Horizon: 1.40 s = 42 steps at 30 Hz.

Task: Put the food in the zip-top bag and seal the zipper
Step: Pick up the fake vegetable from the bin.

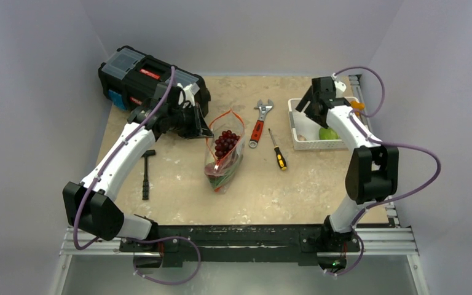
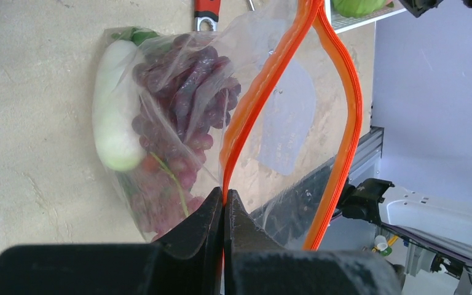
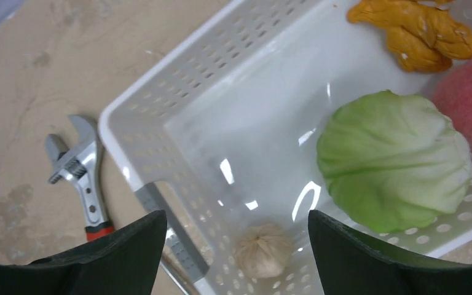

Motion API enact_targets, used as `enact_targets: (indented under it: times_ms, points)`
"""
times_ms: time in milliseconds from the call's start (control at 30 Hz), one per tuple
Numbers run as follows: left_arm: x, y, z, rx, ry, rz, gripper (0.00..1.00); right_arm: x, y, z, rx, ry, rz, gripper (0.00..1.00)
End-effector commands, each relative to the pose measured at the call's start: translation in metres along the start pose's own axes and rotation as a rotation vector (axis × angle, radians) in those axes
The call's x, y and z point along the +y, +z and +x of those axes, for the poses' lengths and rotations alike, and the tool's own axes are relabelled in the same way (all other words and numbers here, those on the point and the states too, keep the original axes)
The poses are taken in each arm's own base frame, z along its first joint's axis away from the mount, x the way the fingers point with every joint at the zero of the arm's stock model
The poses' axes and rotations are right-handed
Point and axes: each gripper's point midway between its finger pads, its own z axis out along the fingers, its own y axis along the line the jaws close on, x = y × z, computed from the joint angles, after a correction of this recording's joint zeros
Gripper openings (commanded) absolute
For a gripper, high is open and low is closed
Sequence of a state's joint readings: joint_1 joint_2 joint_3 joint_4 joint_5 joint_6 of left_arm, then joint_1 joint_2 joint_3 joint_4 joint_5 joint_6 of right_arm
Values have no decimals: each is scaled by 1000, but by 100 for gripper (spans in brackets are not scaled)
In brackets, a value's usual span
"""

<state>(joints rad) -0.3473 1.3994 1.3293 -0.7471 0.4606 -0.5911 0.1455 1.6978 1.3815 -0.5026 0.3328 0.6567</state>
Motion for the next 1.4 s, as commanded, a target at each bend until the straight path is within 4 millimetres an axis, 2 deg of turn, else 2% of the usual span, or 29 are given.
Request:
enact_targets:
  times_ms: [0,200,300,367,667,733,800,867,967,1100,1233,1367]
  points:
    - [-18,-8,-15,-48,20,64,0,-21,-4,-25,-35,130,-23,84]
    - [-19,-7,-14,-45,18,68,0,-51,-3,-48,-116,141,58,84]
    - [-19,-7,-14,-45,17,69,0,-82,-2,-79,-227,201,137,86]
    - [-19,-7,-14,-44,16,73,0,-93,3,-91,-260,268,130,86]
    - [-20,-5,-13,-33,11,82,0,-145,19,-106,-304,340,266,88]
    - [-22,-6,-13,-32,12,90,0,-150,30,-112,-305,312,245,87]
    - [-22,-5,-12,-31,11,89,0,-141,44,-116,-285,250,165,85]
    - [-22,-5,-12,-27,7,94,0,-132,60,-114,-262,207,106,81]
    - [-22,-4,-11,-23,5,97,0,-129,83,-107,-221,197,87,82]
    - [-20,-2,-12,-22,4,90,0,-130,95,-113,-237,158,74,83]
    - [-22,-1,-11,-12,-1,102,0,-136,109,-107,-205,143,59,84]
    - [-22,-1,-11,-15,-1,101,0,-123,126,-100,-170,117,-35,83]
